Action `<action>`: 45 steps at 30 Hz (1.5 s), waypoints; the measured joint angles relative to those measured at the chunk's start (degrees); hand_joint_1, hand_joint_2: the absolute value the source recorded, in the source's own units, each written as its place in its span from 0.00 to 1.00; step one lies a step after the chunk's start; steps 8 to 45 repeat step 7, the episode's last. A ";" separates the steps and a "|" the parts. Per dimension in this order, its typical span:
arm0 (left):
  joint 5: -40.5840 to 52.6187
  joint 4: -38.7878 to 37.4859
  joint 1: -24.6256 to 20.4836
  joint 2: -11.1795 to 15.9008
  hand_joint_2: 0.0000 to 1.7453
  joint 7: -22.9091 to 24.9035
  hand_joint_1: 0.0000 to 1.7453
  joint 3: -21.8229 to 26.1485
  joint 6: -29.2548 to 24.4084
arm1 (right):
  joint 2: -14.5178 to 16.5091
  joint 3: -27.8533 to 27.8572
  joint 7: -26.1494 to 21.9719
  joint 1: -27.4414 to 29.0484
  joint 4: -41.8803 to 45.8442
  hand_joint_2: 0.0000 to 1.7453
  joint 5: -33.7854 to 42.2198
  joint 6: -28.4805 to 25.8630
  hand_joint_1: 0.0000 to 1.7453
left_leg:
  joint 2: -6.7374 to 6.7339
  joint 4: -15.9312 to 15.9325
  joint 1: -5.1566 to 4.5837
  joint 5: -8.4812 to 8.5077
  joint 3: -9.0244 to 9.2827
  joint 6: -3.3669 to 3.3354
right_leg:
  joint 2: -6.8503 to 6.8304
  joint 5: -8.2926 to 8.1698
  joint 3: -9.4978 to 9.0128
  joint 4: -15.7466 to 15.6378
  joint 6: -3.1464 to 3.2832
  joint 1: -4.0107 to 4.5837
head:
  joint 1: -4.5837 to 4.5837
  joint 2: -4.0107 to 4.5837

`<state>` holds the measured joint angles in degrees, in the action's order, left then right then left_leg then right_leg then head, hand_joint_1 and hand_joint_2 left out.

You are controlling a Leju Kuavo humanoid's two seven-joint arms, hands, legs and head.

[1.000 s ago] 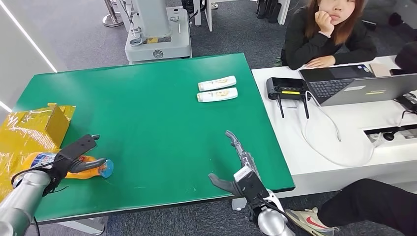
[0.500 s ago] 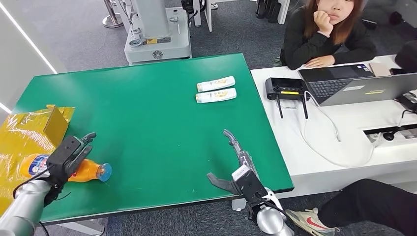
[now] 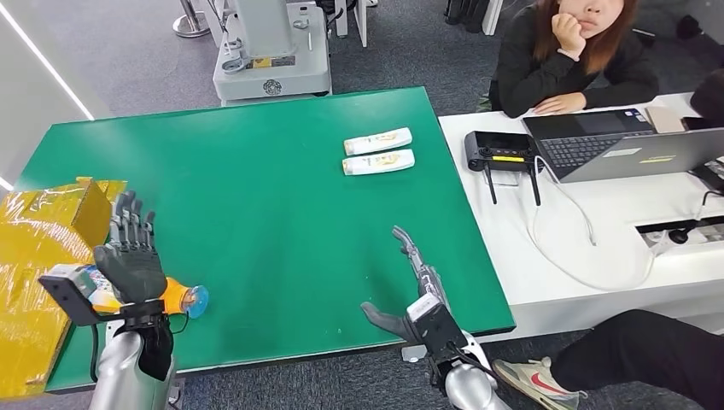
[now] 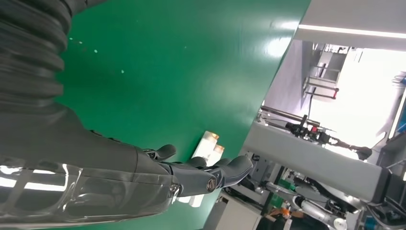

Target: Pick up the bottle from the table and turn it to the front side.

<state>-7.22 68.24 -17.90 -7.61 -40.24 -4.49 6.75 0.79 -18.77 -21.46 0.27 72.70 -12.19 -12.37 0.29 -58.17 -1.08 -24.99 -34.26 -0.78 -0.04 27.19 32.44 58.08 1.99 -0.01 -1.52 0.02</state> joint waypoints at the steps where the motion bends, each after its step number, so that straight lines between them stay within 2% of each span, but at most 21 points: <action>1: 1.14 3.41 0.59 -0.72 0.00 0.00 0.00 -0.30 -2.22 | 0.00 -0.23 -0.19 -0.06 -0.04 1.00 0.22 -0.31 0.00 | 0.00 -0.01 0.00 -0.02 -0.02 -0.03 | 0.00 0.00 0.02 -0.01 -0.01 0.00 | 0.01 0.00; 4: 5.20 12.16 1.94 -1.38 0.00 0.01 0.00 -2.62 -9.90 | -0.02 -0.80 -0.62 -0.15 -0.20 1.00 0.74 -1.48 0.00 | 0.00 -0.02 0.00 -0.04 -0.09 -0.06 | -0.02 0.01 0.08 -0.02 -0.02 0.00 | 0.01 0.00; 7: 8.12 18.48 2.66 -0.78 0.00 0.01 0.00 -6.08 -17.43 | -0.05 -1.19 -1.05 -0.13 -0.27 1.00 1.53 -2.45 0.00 | 0.00 -0.02 0.01 -0.04 -0.12 -0.06 | -0.02 0.02 0.11 -0.02 -0.02 0.01 | 0.01 0.00; 45: 8.12 18.48 2.66 -0.78 0.00 0.01 0.00 -6.08 -17.43 | -0.05 -1.19 -1.05 -0.13 -0.27 1.00 1.53 -2.45 0.00 | 0.00 -0.02 0.01 -0.04 -0.12 -0.06 | -0.02 0.02 0.11 -0.02 -0.02 0.01 | 0.01 0.00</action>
